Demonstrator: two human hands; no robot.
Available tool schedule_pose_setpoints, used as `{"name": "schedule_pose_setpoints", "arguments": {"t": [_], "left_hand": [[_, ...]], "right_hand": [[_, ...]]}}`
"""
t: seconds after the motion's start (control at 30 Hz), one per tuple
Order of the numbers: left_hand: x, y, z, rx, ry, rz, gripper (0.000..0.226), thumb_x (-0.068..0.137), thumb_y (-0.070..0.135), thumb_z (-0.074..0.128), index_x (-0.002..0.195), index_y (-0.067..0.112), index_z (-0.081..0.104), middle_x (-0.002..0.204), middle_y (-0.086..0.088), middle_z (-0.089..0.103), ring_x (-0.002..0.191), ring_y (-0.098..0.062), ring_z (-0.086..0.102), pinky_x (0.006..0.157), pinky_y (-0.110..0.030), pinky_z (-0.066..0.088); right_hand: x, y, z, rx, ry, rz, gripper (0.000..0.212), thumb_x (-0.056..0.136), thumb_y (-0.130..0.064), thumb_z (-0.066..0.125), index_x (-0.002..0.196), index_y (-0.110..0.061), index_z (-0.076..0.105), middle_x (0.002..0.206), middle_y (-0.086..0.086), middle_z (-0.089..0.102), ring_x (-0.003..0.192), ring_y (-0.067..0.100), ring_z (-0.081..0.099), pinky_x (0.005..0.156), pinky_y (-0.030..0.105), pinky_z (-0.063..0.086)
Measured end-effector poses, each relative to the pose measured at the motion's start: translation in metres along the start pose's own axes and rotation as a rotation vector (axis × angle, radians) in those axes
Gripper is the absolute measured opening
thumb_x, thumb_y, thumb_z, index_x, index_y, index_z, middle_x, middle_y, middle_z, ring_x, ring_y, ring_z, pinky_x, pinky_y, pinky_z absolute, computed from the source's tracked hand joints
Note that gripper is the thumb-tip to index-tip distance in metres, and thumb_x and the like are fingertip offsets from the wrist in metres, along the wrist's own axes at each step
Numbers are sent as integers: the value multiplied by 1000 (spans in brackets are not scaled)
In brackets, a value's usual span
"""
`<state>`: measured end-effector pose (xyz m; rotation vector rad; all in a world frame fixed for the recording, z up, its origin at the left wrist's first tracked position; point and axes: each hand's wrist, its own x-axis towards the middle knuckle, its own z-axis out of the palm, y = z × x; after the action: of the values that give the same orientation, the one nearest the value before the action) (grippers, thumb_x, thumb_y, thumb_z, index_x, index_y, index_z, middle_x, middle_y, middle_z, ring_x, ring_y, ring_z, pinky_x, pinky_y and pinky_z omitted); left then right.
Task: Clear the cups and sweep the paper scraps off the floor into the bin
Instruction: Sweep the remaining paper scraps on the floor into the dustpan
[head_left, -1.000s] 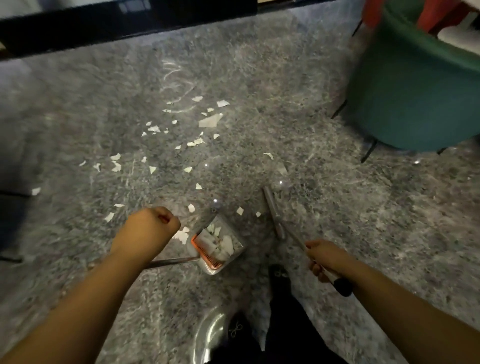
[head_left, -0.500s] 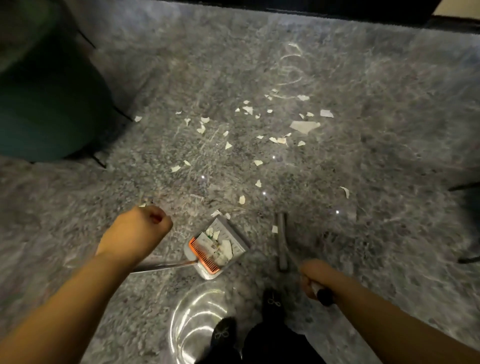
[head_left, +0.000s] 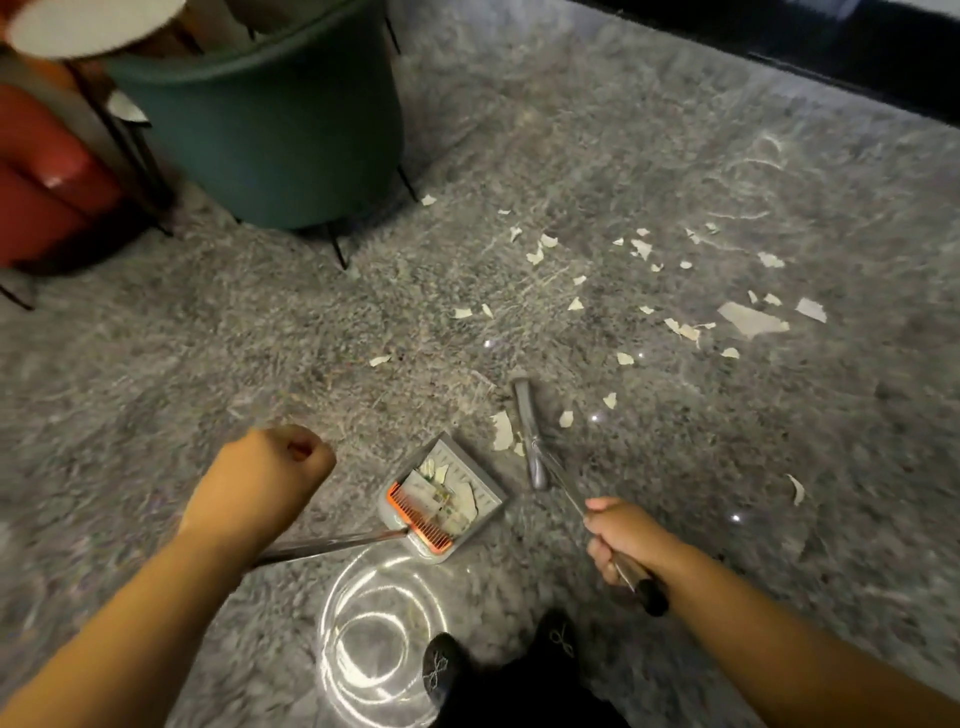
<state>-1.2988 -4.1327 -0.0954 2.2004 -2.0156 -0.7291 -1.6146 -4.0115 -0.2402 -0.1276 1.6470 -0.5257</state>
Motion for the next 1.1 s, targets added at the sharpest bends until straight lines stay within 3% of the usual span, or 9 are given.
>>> {"name": "schedule_pose_setpoints", "arguments": {"t": [0.2, 0.47, 0.6, 0.73, 0.87, 1.1], "left_hand": [[0, -44, -16, -43, -10, -69, 17, 85, 34, 62, 69, 28, 67, 64, 1, 68, 73, -26, 66, 70, -35, 54], [6, -80, -34, -43, -17, -87, 14, 88, 35, 62, 76, 30, 69, 62, 5, 66, 67, -17, 62, 59, -29, 44], [11, -84, -31, -33, -12, -107, 14, 85, 39, 60, 77, 32, 69, 67, 6, 67, 73, -21, 65, 71, -35, 54], [22, -69, -24, 7, -12, -118, 13, 85, 38, 58, 76, 35, 67, 68, 8, 63, 77, -24, 62, 69, -31, 48], [44, -36, -17, 29, -7, -153, 14, 86, 39, 57, 75, 36, 66, 72, 3, 62, 77, -26, 57, 69, -31, 44], [95, 36, 0, -18, -1, -196, 15, 88, 37, 59, 75, 34, 64, 72, 3, 64, 74, -25, 59, 66, -31, 44]], "right_hand": [[-8, -1, 32, -62, -21, 59, 37, 100, -9, 39, 134, -22, 43, 60, 8, 45, 31, 8, 39, 37, 14, 33], [-5, 16, 75, -109, -121, 154, 33, 101, -11, 37, 131, -24, 44, 60, 5, 41, 34, 5, 36, 36, 13, 31], [6, 14, 78, -120, -155, 203, 28, 101, -12, 33, 120, -27, 48, 59, 4, 41, 31, 5, 36, 34, 12, 31], [30, 0, 64, -180, -164, 133, 38, 98, -9, 40, 134, -15, 47, 58, 3, 42, 31, 5, 37, 34, 13, 28], [48, -43, 39, -176, -122, 183, 28, 101, -12, 35, 121, -26, 49, 54, 4, 40, 31, 6, 35, 35, 12, 30], [88, -133, -35, -240, -68, 161, 31, 102, -12, 37, 128, -23, 47, 54, 4, 40, 32, 7, 35, 36, 13, 29]]}}
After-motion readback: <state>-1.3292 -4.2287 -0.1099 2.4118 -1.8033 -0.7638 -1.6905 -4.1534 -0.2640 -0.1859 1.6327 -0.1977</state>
